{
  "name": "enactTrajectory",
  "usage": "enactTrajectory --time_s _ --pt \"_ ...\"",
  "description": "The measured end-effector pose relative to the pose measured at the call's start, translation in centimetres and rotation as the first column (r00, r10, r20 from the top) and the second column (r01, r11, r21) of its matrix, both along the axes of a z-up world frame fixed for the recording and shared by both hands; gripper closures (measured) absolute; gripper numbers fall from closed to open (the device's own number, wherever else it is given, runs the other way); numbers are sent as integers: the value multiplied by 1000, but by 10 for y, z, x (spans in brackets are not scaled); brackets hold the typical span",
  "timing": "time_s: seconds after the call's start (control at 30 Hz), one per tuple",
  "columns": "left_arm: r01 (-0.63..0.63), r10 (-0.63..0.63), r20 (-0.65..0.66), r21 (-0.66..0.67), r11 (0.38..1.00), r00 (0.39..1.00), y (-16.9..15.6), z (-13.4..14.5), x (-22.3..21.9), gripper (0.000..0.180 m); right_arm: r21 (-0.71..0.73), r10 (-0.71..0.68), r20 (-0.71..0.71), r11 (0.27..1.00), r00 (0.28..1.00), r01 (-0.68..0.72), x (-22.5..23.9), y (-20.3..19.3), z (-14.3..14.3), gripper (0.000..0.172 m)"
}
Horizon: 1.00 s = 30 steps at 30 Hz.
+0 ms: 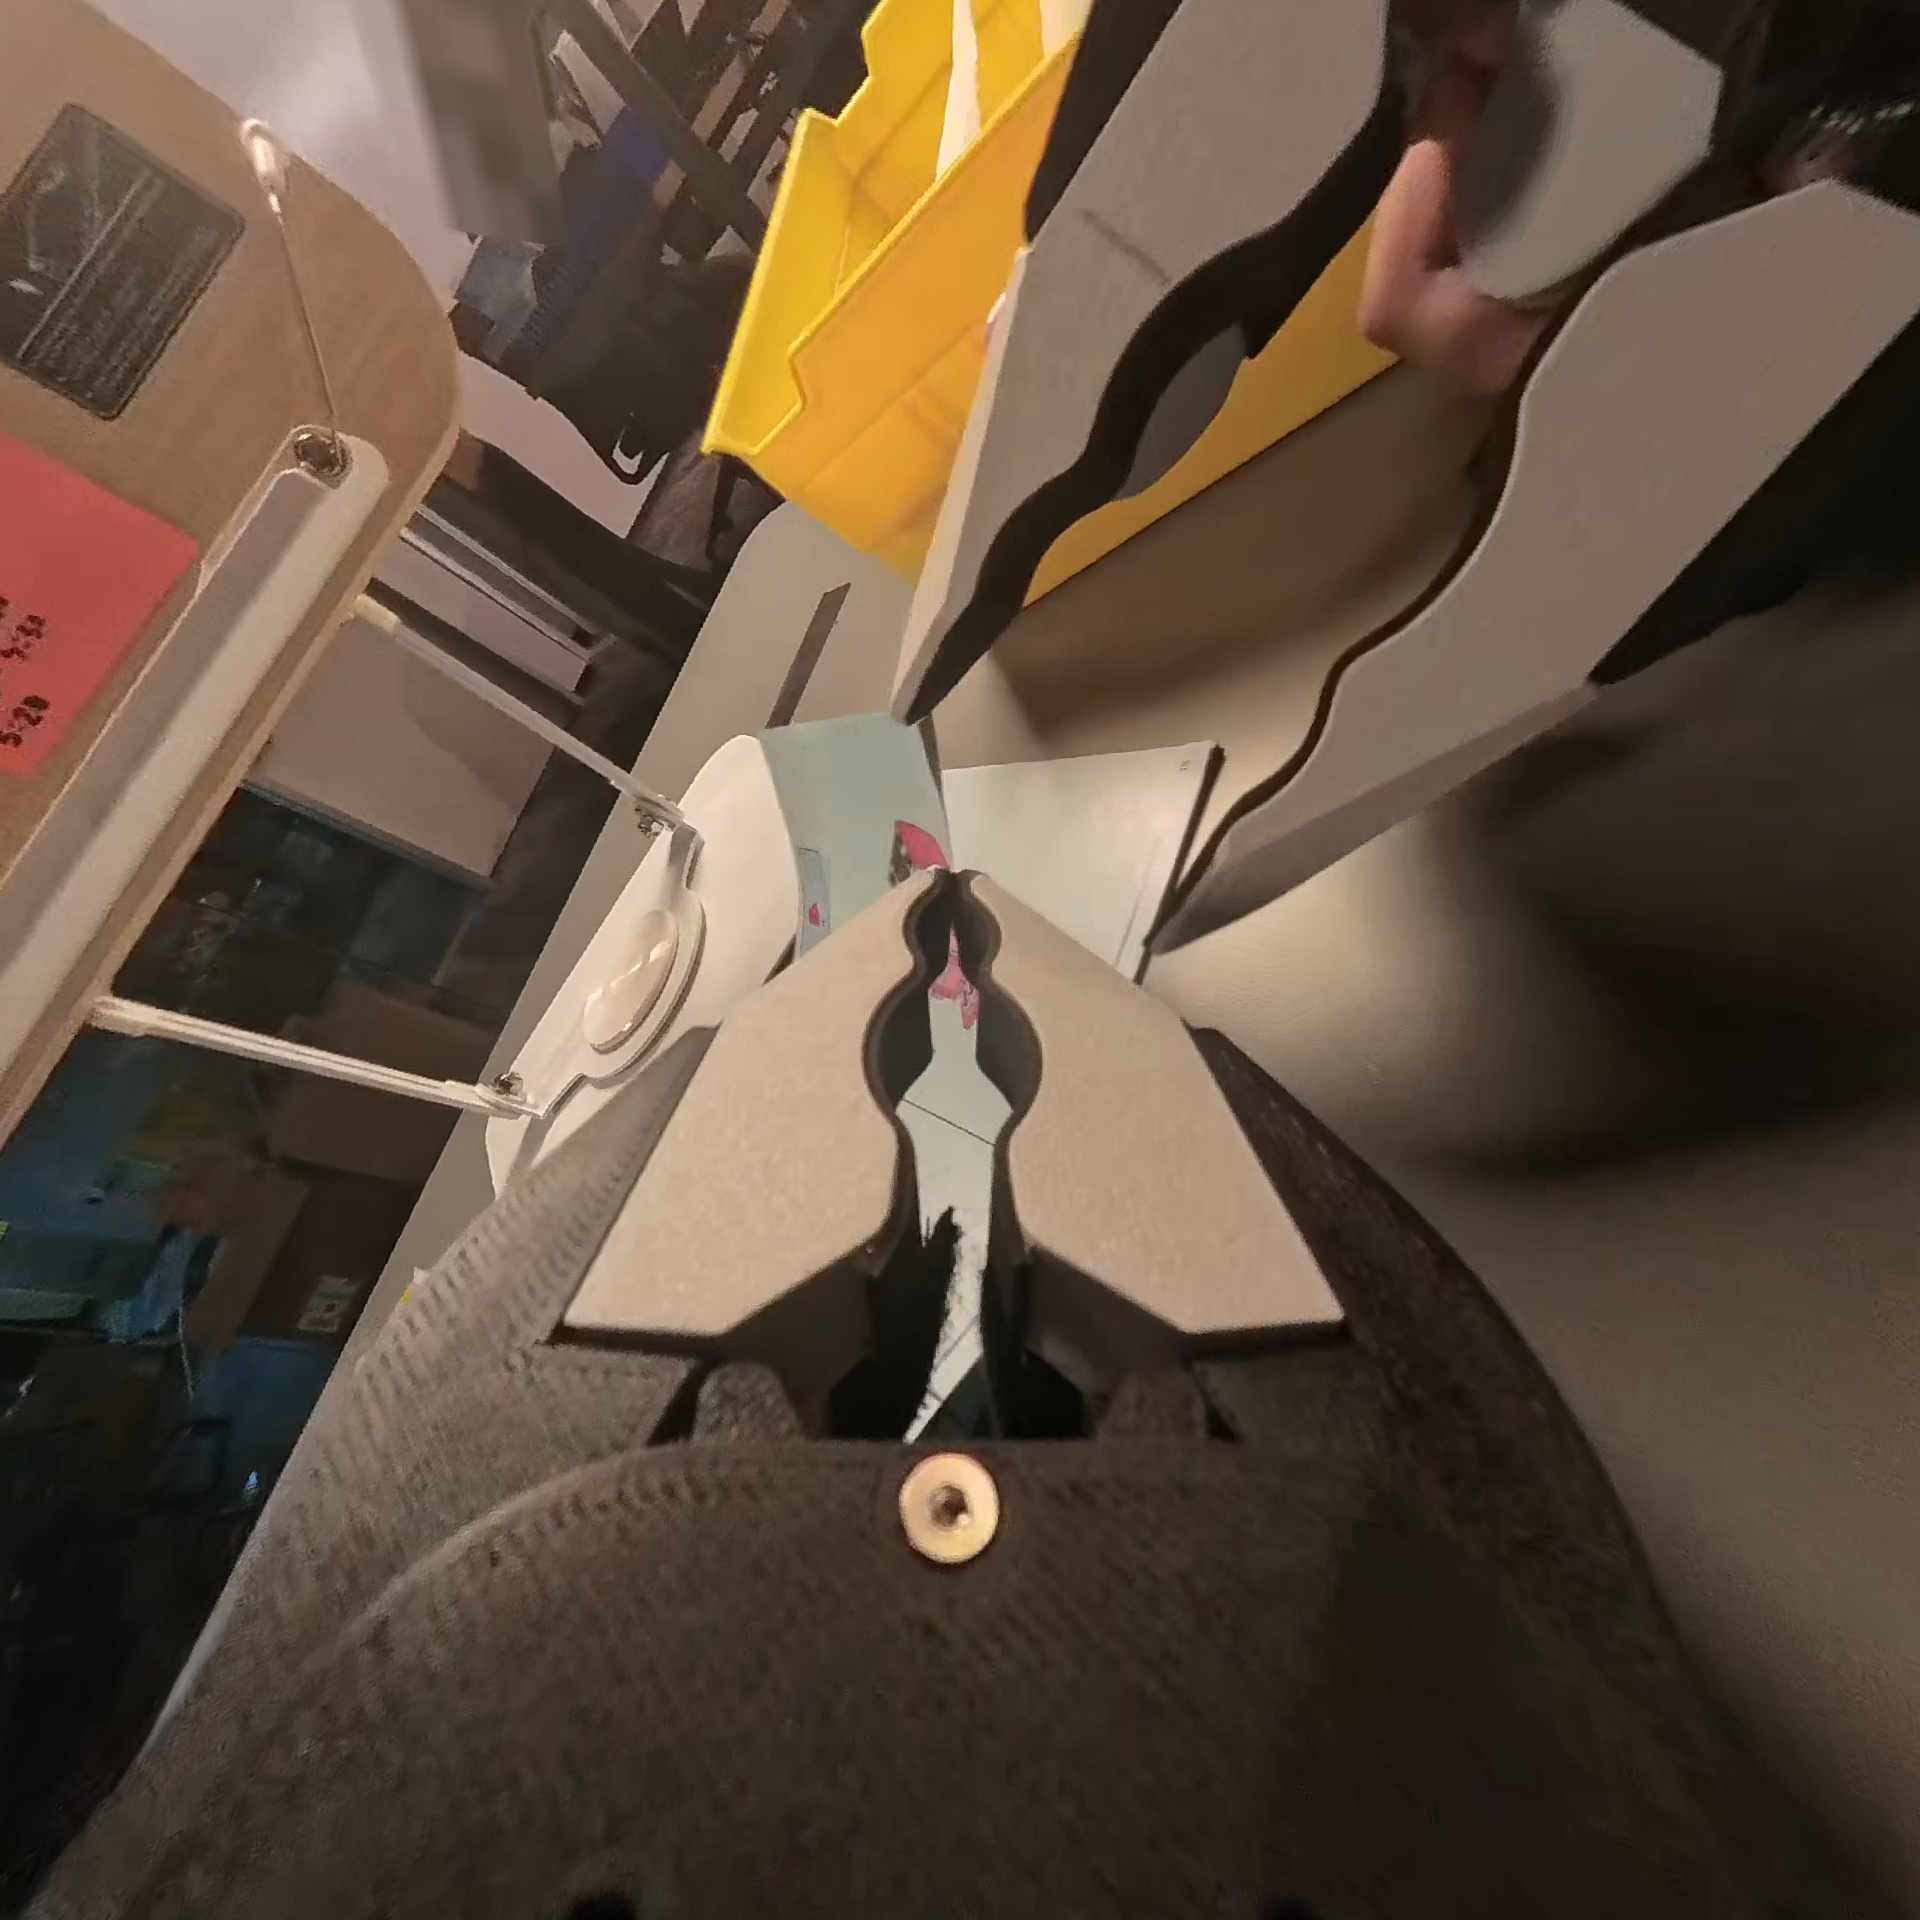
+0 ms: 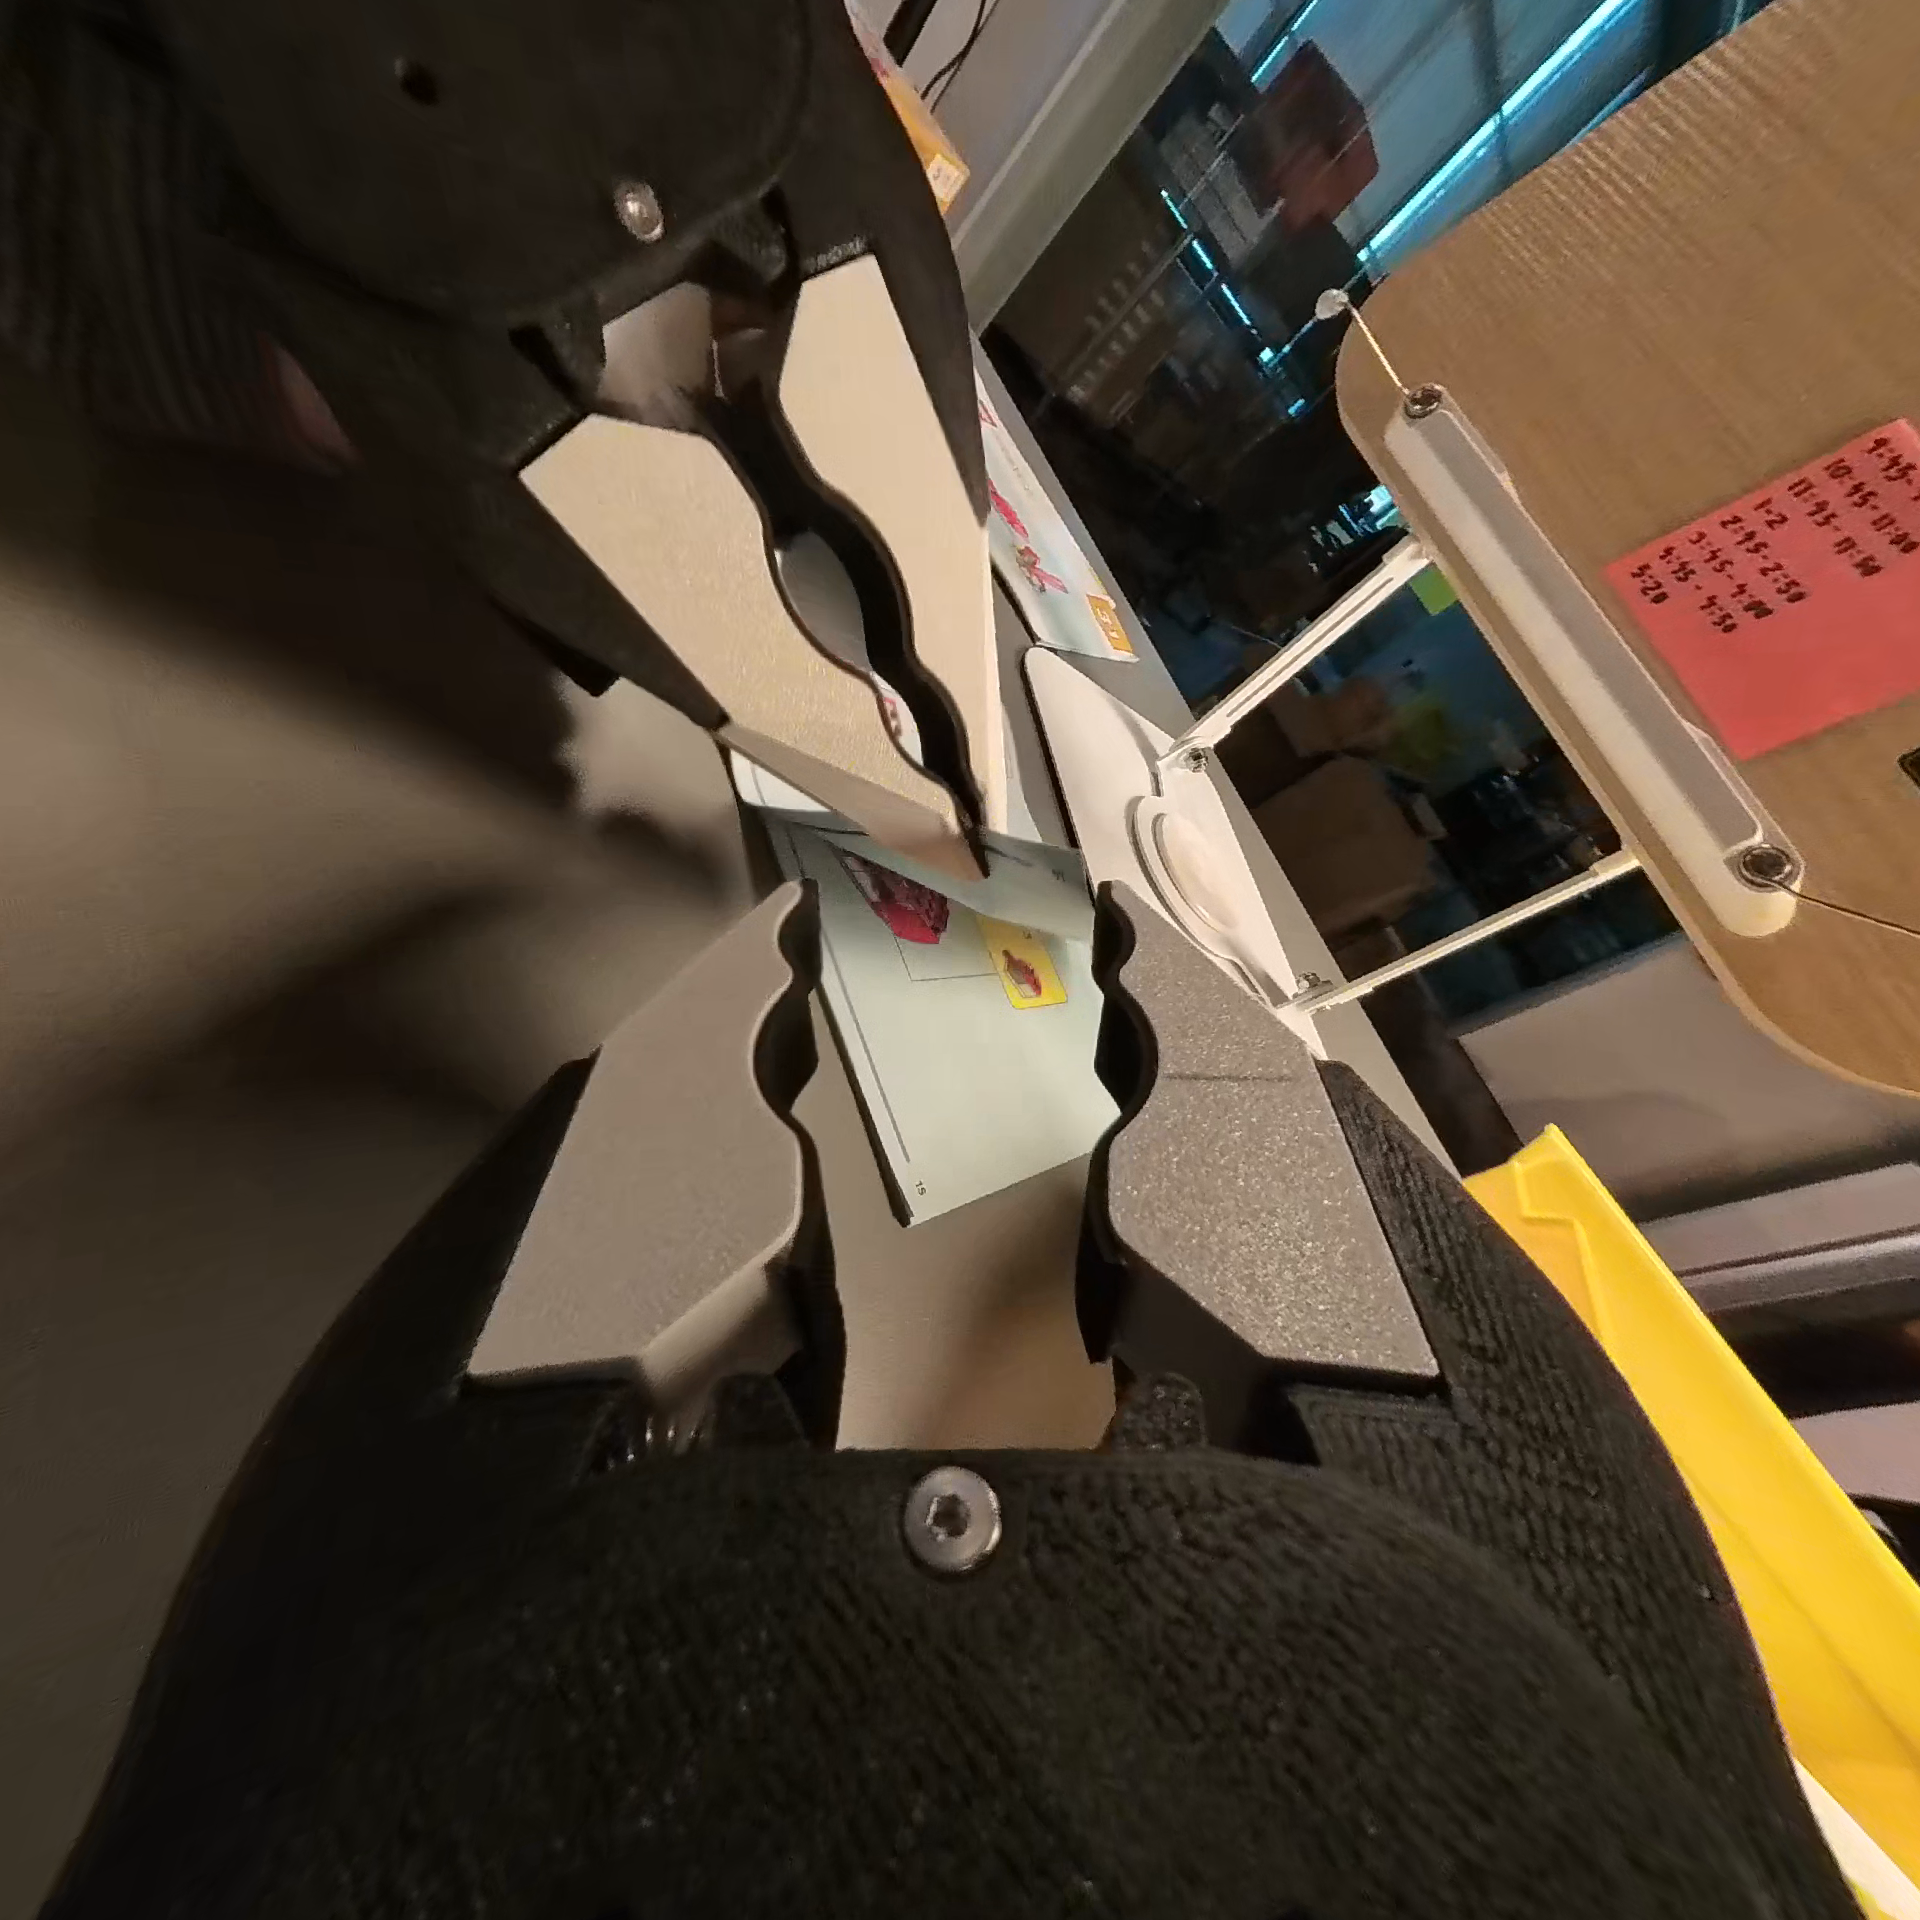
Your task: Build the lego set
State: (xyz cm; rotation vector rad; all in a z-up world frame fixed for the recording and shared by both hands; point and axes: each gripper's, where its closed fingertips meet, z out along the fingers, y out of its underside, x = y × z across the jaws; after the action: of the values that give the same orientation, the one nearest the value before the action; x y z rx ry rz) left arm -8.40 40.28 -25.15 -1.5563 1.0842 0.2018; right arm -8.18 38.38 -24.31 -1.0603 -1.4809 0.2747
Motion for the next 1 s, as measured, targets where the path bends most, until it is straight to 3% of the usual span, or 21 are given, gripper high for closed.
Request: enactTrajectory --time_s 0.4,0.47,0.6,0.73,0.9,1.0 --pt "-5 6 60 -6 1000 998 0 5 -2 180 7 -40 15 999 999 40 1 6 -3 127" --pt "9 -7 102 -17 1000 995 -2 9 -1 180 22 -101 36 995 994 101 3 16 -6 129" --pt "102 -88 206 -58 993 975 -11 17 12 180 11 -360 60 933 931 360 13 53 -10 152" --pt "232 -174 356 -130 964 918 -22 24 24 180 -228 -385 -39 902 922 367 1 60 -5 172" --pt "464 -277 550 -234 854 788 -47 32 38 179 -415 -380 -146 862 913 292 3 63 8 172" --pt "512 -213 688 -264 818 694 -47 43 36 149 -438 -338 -189 869 922 229 4 57 13 172"
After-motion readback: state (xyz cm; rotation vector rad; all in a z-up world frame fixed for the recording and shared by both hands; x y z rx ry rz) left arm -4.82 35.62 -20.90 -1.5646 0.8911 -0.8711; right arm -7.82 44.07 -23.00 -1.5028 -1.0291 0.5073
